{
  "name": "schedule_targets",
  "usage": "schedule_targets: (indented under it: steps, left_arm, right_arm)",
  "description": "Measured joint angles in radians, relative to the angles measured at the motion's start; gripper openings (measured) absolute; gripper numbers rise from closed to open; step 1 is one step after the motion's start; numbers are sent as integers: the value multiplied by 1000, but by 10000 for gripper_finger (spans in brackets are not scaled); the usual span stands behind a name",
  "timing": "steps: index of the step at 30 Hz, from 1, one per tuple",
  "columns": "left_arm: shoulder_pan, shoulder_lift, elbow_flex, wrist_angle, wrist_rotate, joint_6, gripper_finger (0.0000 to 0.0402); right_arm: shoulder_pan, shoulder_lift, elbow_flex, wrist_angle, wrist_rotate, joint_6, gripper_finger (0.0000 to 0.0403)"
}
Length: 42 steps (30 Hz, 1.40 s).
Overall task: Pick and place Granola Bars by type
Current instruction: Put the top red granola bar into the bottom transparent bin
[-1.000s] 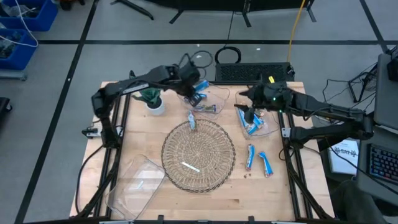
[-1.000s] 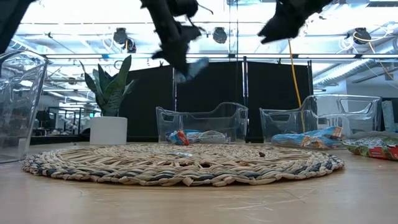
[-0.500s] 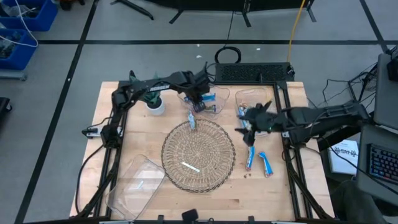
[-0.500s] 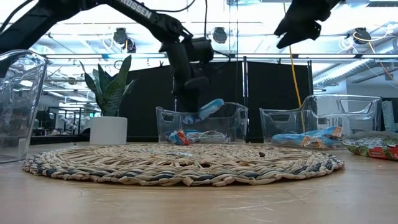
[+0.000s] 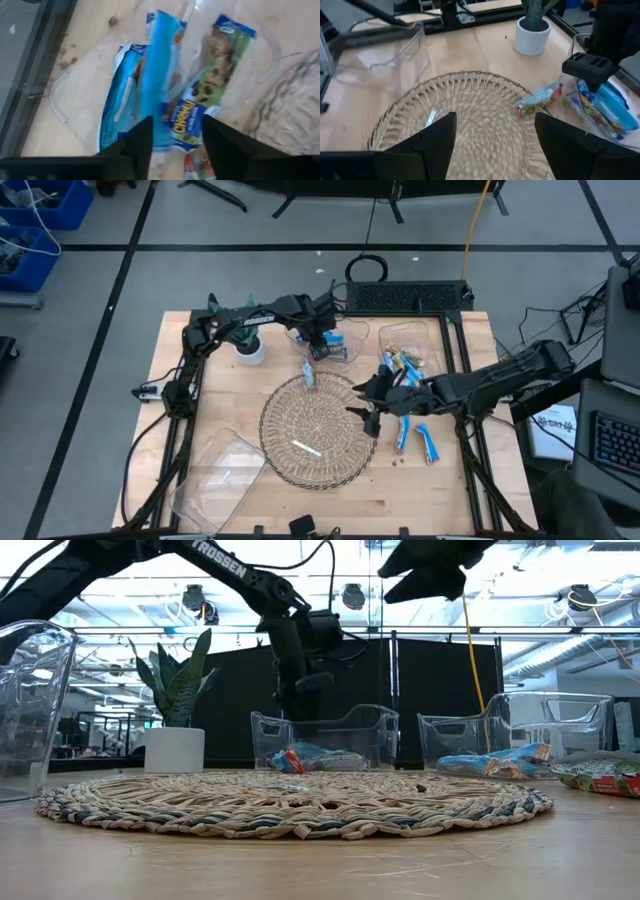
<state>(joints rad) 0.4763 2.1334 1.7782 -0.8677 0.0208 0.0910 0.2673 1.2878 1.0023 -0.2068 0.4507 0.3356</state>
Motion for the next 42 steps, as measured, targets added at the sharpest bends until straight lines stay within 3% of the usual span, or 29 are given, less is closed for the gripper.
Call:
schedule_targets:
  steps: [5,10,14,20,25,34,42]
  left_arm:
    - [-10,-56,0,-84,34,-68,240]
    - [-34,-165,0,-141,96,-177,276]
    - [-87,-232,0,-223,85,-347,280]
    - [-188,-232,0,-232,20,-789,262]
    - [-236,-199,-13,-237,-117,-1046,252]
    - [-257,-122,-82,-213,-134,-1282,286]
    - [-265,-67,-179,-26,-88,-1385,307]
  right_arm:
    - [-20,49,0,92,-1,13,263]
    - [-39,88,4,119,-3,14,263]
    - [-56,60,5,81,20,12,263]
    - [-70,-34,5,21,80,-59,263]
    - [-70,-119,6,-14,77,-126,263]
    - [-69,-243,6,-84,73,-252,263]
    - [-68,-302,6,-142,72,-274,263]
